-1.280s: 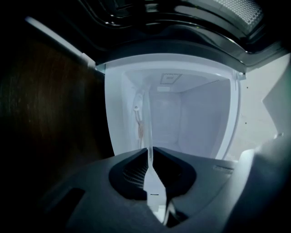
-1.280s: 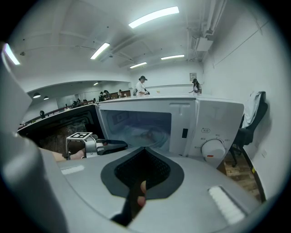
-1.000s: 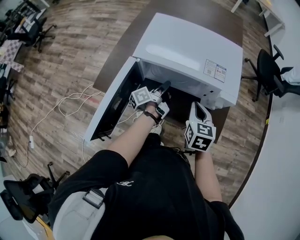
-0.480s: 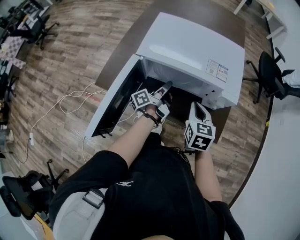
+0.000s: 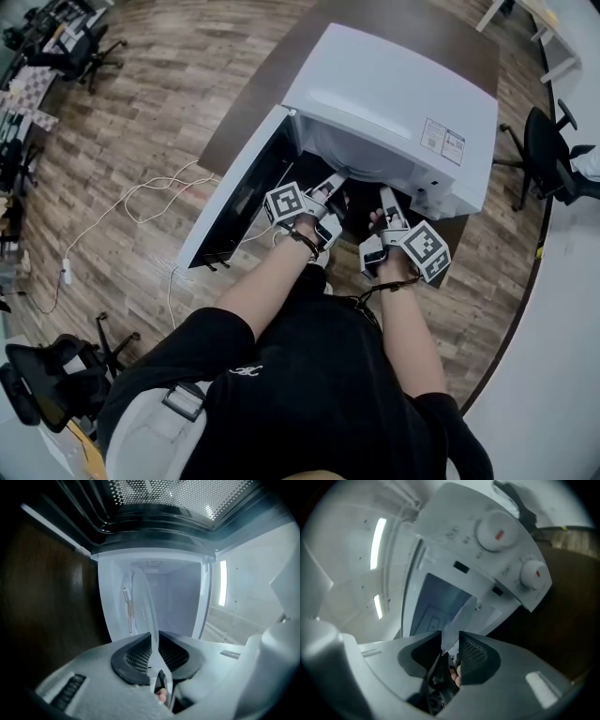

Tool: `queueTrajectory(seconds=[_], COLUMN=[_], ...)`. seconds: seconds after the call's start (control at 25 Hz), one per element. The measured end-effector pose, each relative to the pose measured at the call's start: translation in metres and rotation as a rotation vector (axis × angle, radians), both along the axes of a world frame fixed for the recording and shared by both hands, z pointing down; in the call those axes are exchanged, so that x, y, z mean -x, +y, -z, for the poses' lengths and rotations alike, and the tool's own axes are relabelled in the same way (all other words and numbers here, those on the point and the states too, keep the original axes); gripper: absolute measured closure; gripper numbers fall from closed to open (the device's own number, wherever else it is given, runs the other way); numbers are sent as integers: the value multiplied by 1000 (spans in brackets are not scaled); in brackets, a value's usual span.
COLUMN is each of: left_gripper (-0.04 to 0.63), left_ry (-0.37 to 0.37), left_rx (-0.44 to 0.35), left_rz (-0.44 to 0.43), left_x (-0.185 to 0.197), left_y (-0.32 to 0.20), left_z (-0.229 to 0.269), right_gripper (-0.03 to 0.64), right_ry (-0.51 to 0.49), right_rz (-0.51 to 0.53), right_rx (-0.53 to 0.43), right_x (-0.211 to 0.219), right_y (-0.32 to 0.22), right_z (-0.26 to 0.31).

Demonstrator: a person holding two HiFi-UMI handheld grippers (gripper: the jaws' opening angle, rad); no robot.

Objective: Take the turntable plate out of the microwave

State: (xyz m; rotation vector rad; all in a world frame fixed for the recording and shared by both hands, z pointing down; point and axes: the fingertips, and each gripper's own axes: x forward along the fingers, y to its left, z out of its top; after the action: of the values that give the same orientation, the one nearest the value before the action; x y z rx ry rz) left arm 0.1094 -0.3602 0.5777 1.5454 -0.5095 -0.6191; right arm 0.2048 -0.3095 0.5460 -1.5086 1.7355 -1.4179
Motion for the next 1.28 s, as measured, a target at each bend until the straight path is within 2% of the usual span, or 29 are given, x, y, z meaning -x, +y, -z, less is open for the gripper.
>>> queueTrajectory(seconds=[0.24, 0.4, 0.48, 0.56, 0.76, 0.92, 1.08, 1.28], left_gripper=[543, 543, 543, 543, 540, 540, 540, 541], left_ry=[-17, -8, 23, 13, 4, -24, -37, -10], left_rx=[-13, -40, -73, -84, -60, -46, -67, -105], left_rz=[-30, -59, -72, -83, -84, -91, -100, -106], left_x=[1, 3, 1, 2, 6, 9, 11, 9], left_y=[7, 14, 15, 16, 19, 30, 35, 50], left_z=[1, 4, 13, 13, 14, 11, 13, 28], right_gripper=[467, 467, 524, 544, 572, 575, 576, 577], right_ry=[-264, -320, -333, -361, -503, -520, -507, -483], right_rz=[-109, -127, -128, -130, -133, -125, -95, -49], right_rx=[59, 91, 132, 158, 72, 45, 19, -30], right_x=[-2, 4, 9, 14, 17, 19, 22, 26], right_y=[-30, -43, -46, -48, -49, -40, -35, -24], right_z=[-37, -49, -56, -62, -53, -50, -43, -21])
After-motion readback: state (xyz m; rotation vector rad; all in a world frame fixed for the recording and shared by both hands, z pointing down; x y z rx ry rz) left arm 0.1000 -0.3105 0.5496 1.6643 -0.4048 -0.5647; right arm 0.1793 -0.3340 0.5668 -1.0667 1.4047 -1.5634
